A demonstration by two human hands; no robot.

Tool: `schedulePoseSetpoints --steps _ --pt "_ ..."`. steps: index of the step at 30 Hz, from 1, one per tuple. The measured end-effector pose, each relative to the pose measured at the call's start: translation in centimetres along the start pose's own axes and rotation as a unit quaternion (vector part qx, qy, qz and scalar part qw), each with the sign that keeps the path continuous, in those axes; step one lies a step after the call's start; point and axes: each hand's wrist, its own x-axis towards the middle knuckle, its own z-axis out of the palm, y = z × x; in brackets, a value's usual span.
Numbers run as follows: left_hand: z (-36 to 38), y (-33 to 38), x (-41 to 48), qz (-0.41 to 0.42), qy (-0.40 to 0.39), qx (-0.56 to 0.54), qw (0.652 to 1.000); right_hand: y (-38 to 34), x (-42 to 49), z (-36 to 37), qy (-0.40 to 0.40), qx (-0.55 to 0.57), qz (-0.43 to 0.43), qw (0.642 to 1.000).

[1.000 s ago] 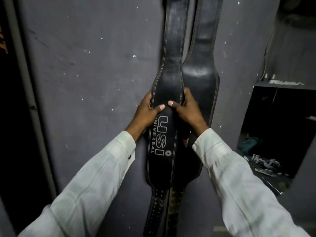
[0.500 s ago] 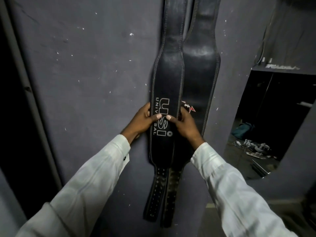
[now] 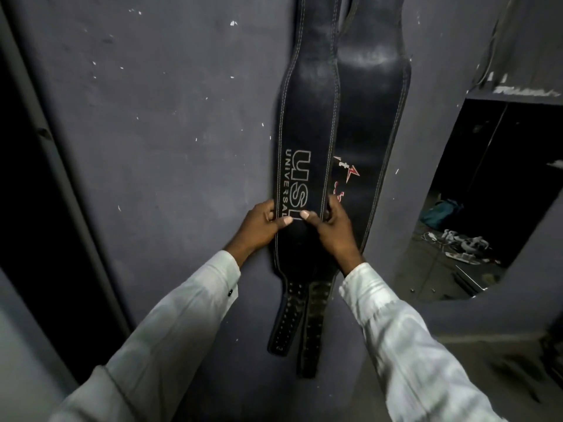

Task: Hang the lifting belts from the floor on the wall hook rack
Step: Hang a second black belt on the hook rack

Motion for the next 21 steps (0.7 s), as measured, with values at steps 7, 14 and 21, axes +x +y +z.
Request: schedulePoseSetpoints --steps 7,14,21 --pt "0.1 -3.8 -2.0 -0.046 -0.046 0.049 0.997 4.7 -2.8 0.1 -0.02 -0.023 0.049 0.998" --pt "0.8 -4.6 -3.1 -0.047 0.019 0.036 0.998 6.5 -3.8 0.0 -0.048 -0.082 0.075 0.993" --pt "1.7 -7.7 -6.0 -0.152 0.073 0.019 0.985 11.5 -7.9 1.0 0.041 -0.122 0.226 0.966"
